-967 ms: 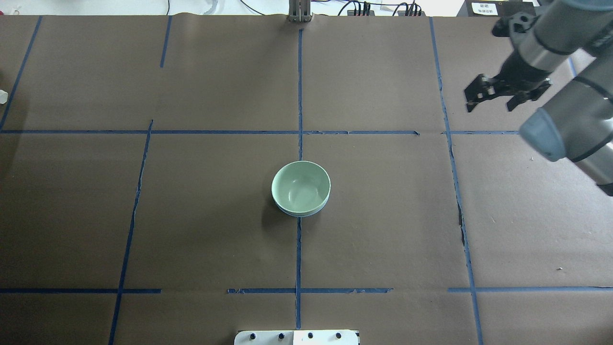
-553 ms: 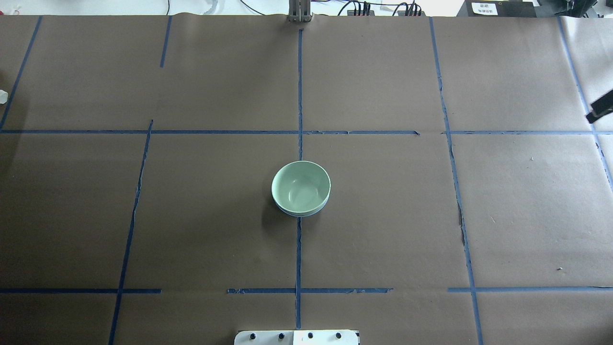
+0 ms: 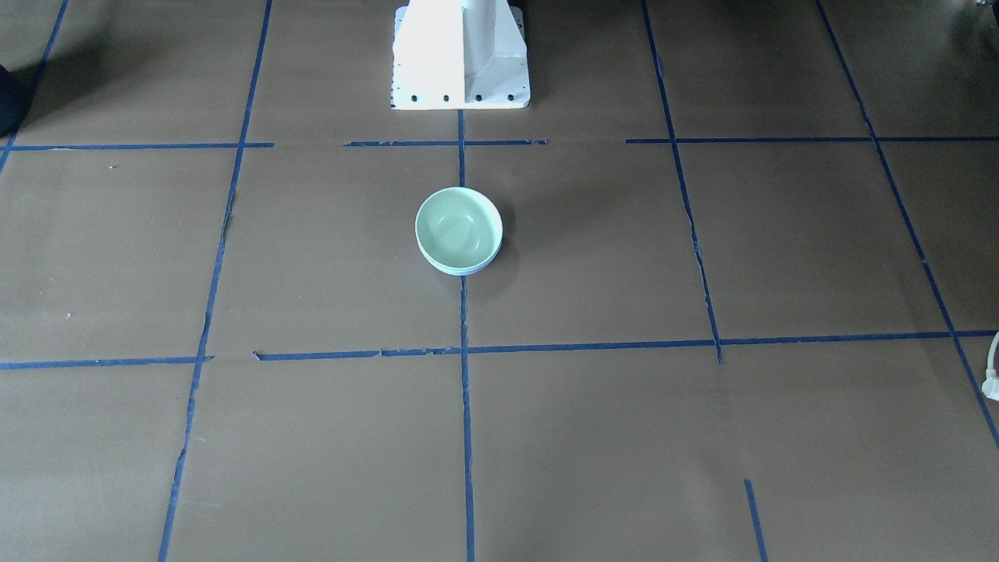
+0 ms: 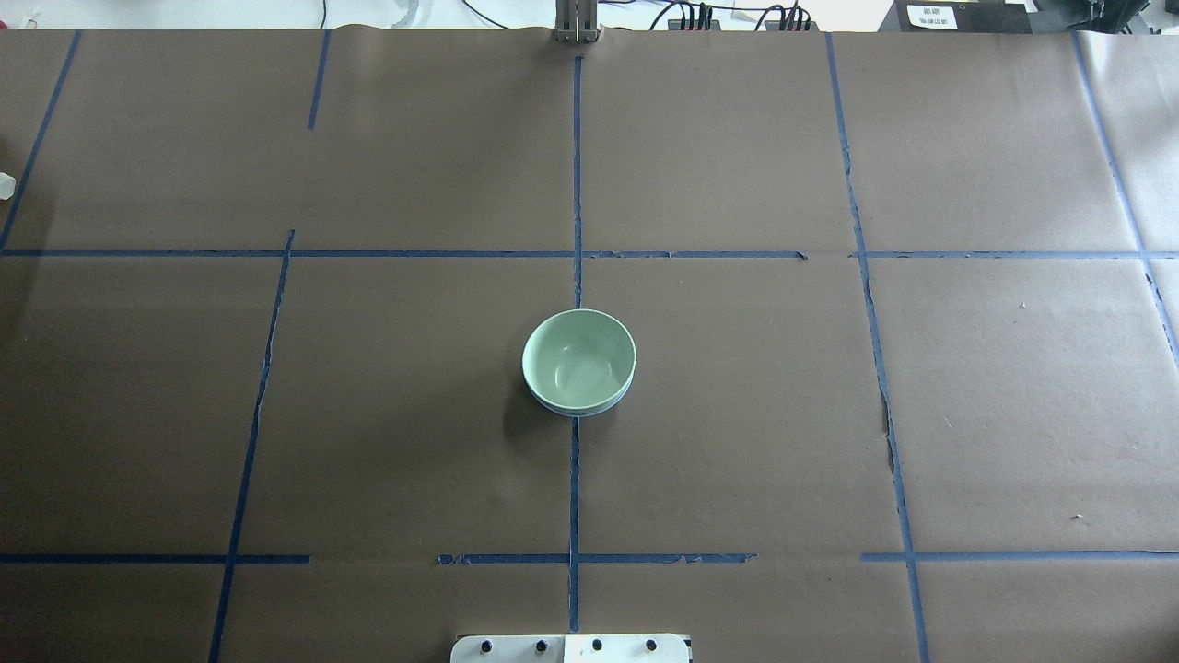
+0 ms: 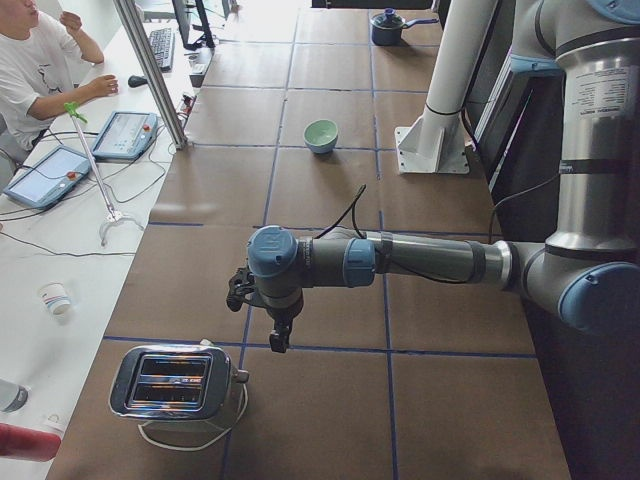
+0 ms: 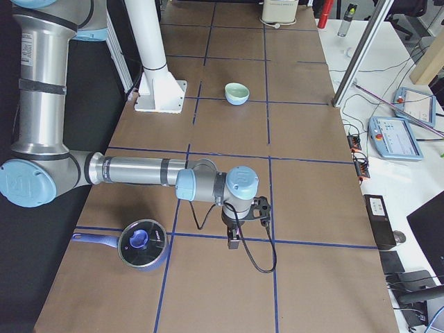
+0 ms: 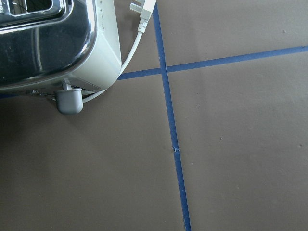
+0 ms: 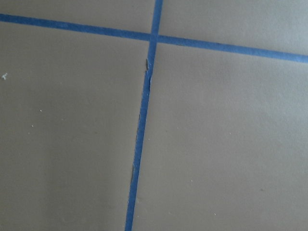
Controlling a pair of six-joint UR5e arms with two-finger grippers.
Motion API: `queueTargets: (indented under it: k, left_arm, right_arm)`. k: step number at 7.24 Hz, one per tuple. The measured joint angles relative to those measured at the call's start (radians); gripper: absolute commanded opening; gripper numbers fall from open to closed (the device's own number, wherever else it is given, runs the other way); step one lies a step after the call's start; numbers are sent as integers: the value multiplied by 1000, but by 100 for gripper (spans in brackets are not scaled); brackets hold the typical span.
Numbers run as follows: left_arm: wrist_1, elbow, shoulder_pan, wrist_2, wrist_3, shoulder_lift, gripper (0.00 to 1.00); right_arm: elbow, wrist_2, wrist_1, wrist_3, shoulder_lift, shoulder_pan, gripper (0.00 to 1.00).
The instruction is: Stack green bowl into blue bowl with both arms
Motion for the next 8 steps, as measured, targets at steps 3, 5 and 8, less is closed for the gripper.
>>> queueTargets:
  k: [3, 5, 8]
  left_arm:
    - [-1, 0, -2, 27, 1, 34, 100]
    - [-3, -12, 0, 41, 2, 39, 100]
    - [-3, -20, 0, 44, 1, 41, 100]
  right_arm:
    - [30, 3, 26, 57, -20, 6, 100]
    - [30, 6, 49, 60, -21, 6, 100]
    - [22, 12, 65, 56, -23, 4, 100]
